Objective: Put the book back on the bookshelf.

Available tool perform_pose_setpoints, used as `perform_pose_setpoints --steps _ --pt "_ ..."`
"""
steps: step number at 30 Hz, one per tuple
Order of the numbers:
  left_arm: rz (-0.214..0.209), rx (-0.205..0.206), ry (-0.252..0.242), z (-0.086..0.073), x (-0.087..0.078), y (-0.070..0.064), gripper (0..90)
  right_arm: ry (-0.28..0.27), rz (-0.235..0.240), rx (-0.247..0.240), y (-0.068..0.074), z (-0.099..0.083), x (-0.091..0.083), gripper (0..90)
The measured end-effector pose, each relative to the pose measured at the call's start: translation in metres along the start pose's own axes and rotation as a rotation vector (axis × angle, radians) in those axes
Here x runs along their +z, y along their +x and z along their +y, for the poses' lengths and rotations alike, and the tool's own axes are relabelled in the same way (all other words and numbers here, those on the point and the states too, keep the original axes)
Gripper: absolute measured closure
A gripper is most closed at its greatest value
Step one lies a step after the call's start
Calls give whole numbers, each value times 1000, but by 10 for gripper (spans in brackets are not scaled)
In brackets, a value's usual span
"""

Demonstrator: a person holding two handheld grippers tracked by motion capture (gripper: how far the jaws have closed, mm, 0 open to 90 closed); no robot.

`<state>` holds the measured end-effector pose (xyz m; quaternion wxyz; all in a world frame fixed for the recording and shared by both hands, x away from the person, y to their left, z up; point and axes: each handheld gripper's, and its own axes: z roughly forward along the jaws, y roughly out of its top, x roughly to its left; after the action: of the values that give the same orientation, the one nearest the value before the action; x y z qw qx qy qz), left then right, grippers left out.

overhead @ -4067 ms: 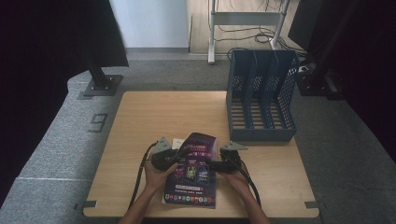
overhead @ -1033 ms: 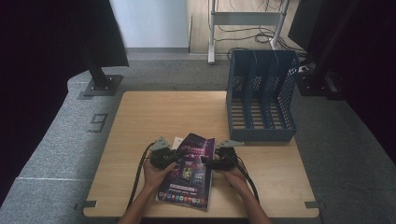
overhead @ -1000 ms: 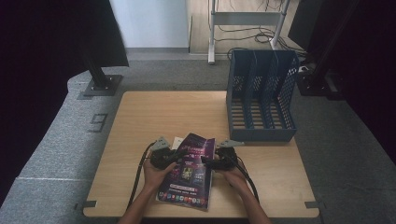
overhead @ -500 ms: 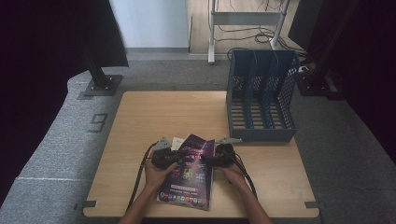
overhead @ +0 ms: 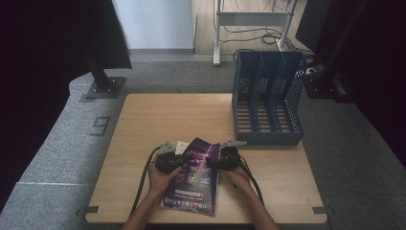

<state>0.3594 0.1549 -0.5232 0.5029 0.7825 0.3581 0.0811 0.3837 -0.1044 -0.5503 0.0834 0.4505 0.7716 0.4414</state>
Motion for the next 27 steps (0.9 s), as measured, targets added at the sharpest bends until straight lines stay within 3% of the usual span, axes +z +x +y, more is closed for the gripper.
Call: perform_pose_setpoints --steps 4,11,18,27 --pt "2 0 1 0 0 0 875 5 13 1 0 -1 2 386" --pt "5 2 4 -1 1 0 875 16 58 61 -7 0 0 521" --pt "7 1 -3 0 -2 1 874 -20 82 86 -9 1 -7 629" --pt "2 19 -51 7 -13 2 873 -96 54 18 3 7 -25 659"
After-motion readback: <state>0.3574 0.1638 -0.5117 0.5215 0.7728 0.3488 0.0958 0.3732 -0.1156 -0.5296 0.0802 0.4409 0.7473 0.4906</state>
